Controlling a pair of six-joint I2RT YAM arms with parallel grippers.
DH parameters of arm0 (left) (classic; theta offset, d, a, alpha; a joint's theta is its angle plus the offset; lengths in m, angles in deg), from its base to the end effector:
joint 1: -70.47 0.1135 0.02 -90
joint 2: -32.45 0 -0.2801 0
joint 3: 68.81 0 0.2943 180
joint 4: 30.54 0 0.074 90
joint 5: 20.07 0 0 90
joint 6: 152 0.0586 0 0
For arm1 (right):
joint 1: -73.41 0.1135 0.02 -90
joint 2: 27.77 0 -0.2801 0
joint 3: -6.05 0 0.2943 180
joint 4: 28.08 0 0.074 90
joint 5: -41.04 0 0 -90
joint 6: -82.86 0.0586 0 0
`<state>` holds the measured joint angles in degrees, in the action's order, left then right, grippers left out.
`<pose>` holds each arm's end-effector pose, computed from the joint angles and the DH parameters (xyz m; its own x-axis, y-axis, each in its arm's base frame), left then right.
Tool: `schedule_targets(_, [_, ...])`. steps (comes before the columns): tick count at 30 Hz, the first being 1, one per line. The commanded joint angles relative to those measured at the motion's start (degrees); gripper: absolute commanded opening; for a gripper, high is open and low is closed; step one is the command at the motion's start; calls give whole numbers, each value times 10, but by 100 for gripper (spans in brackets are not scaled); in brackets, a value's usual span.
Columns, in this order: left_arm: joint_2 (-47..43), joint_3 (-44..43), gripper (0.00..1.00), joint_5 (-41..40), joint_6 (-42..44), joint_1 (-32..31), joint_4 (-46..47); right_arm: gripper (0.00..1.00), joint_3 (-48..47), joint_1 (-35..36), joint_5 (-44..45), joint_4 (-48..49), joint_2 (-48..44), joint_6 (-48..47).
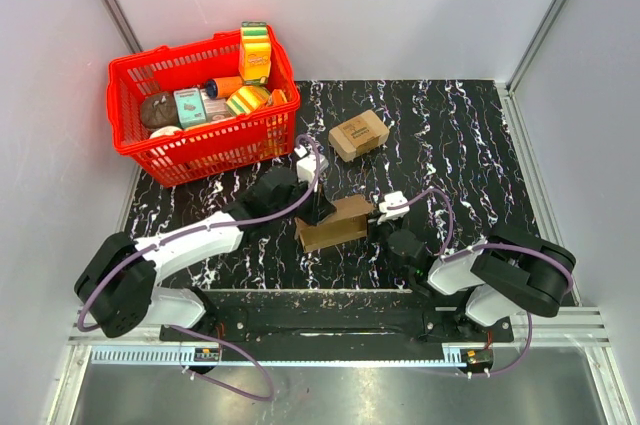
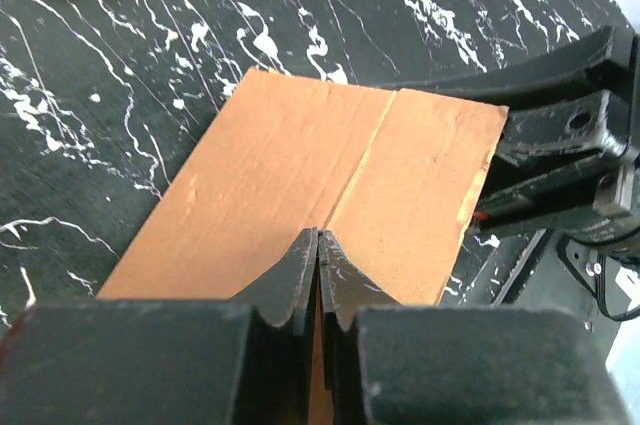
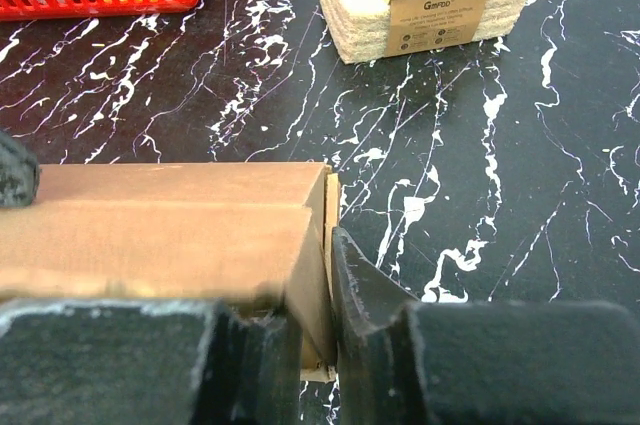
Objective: Fold the paper box
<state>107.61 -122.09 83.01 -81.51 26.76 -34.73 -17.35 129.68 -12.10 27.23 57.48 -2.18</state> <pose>0.2360 -0.2439 0.2170 -0.5733 0.0980 -0.8135 0.6668 0.6327 -0.3937 0.1712 0.1932 0.1194 -0.0919 -0.0131 -0.9957 -0.3278 0.9446 0.0178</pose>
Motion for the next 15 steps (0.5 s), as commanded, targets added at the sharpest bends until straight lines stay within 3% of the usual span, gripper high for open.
schedule_targets(1, [-24,20,6,8,-15,-14,54,22,9,7,9,5,-18,11])
schedule_targets(8, [-23,44,6,-3,-26,-26,71,30,9,7,2,-55,-61,27])
schedule_targets(15, [-20,51,6,-8,-27,-31,74,51,-1,7,-36,-204,-146,71])
